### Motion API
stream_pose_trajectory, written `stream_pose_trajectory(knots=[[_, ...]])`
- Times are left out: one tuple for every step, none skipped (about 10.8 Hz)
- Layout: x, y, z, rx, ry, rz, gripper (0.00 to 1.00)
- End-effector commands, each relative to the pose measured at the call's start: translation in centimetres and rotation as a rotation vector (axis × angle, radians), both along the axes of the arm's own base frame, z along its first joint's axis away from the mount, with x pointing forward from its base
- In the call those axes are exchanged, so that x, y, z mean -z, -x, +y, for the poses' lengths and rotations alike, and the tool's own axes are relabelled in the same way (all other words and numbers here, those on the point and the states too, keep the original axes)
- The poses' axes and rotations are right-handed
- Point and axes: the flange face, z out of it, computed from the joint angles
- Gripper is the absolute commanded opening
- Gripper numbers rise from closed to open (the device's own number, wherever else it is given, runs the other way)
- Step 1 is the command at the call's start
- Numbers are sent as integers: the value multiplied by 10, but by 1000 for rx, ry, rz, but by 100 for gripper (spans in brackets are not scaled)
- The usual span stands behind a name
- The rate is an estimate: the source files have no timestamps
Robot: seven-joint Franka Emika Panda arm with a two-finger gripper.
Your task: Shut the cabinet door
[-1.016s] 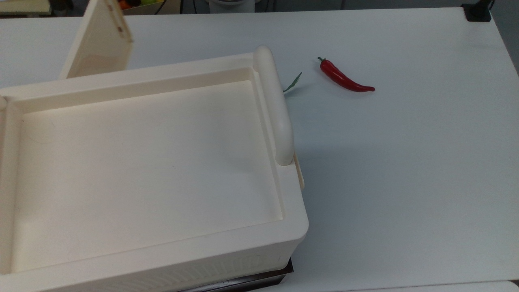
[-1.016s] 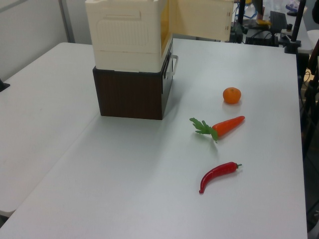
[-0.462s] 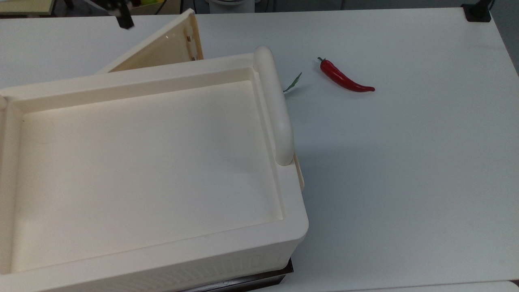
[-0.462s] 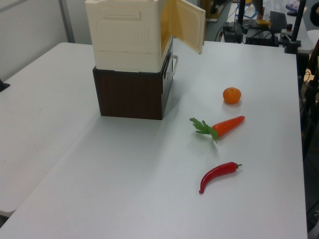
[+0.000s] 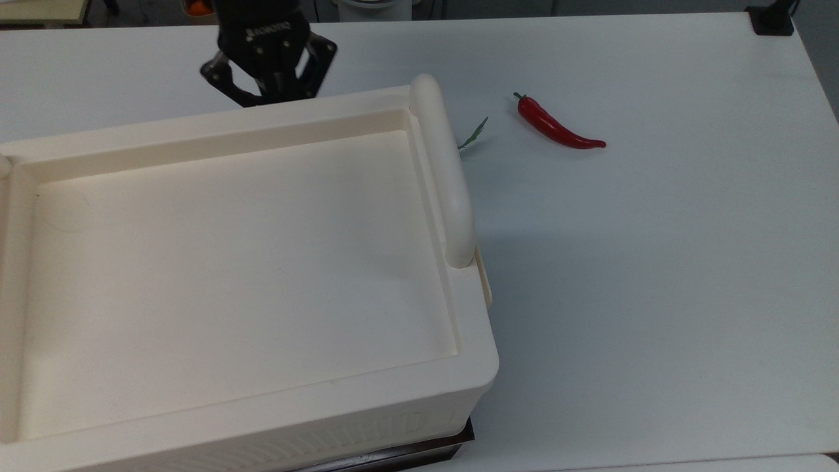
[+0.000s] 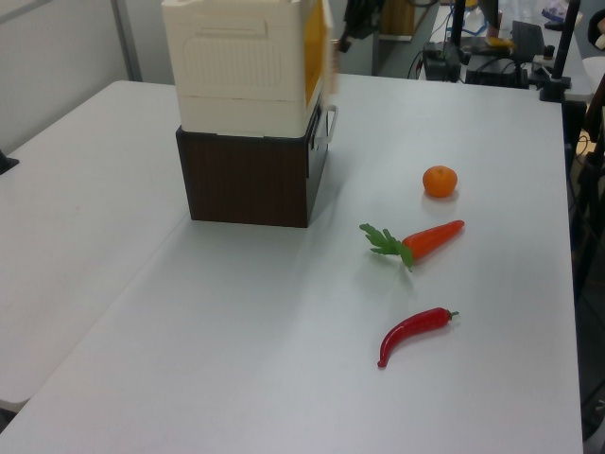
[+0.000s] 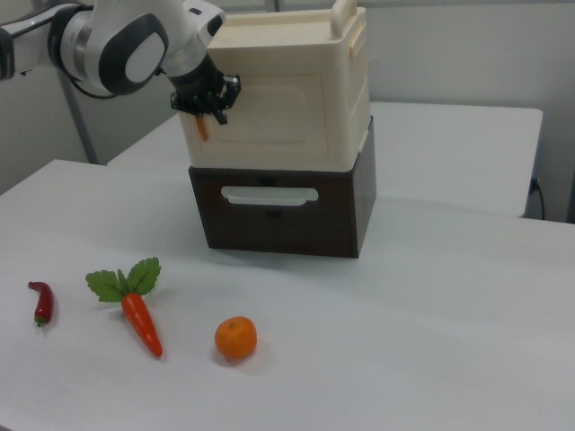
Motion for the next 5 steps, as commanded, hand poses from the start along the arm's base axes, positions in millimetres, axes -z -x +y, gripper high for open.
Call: stream_pose_trajectory(knots=[[-7, -7, 23, 164, -166, -87, 0], [-4, -11, 27, 206, -202, -101, 0], [-4, -12, 26, 211, -211, -109, 0], [-5, -12, 27, 203, -205, -110, 0], [-3, -12, 27, 201, -201, -106, 0]])
